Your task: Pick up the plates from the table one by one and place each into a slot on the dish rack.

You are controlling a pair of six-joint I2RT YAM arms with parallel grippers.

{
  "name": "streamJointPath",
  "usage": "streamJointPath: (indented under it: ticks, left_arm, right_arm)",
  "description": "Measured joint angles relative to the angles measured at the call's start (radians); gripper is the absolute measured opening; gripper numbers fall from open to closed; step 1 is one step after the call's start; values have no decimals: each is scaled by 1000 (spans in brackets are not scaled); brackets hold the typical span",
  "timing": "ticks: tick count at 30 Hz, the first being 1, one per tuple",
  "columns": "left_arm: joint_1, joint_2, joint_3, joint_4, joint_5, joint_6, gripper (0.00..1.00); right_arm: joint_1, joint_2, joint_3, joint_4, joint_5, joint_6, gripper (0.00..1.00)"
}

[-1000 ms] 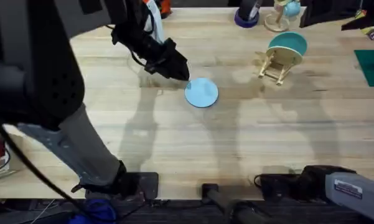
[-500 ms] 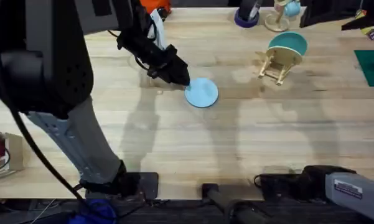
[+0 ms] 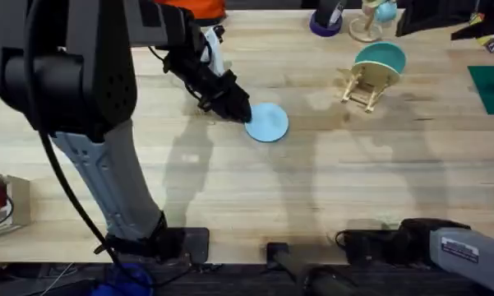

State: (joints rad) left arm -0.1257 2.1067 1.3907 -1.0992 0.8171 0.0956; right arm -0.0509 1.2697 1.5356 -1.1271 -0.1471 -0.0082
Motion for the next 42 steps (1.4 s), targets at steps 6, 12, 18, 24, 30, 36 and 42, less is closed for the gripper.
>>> streamJointPath:
  ticks: [6, 12, 18, 24, 30, 36, 42]
  left_arm:
    - [-20, 2, 0, -1, -10, 2, 42]
    - [-23, 12, 0, 20, -12, 2, 42]
    - [-21, 16, -31, 73, 23, -7, 43]
    - [-20, 13, -68, 101, 68, -21, 43]
    - [-19, 13, -69, 102, 70, -21, 43]
    - [-19, 13, -69, 103, 70, -21, 43]
    - [-19, 13, -69, 103, 70, -22, 43]
  right_arm:
    - [0, 0, 0, 0, 0, 0, 993]
    - [0, 0, 0, 0, 0, 0, 993]
    - [0, 0, 0, 0, 0, 0, 993]
    - [0, 0, 0, 0, 0, 0, 993]
    - [0, 0, 0, 0, 0, 0, 994]
    - [0, 0, 0, 0, 0, 0, 995]
    - [0, 0, 0, 0, 0, 0, 995]
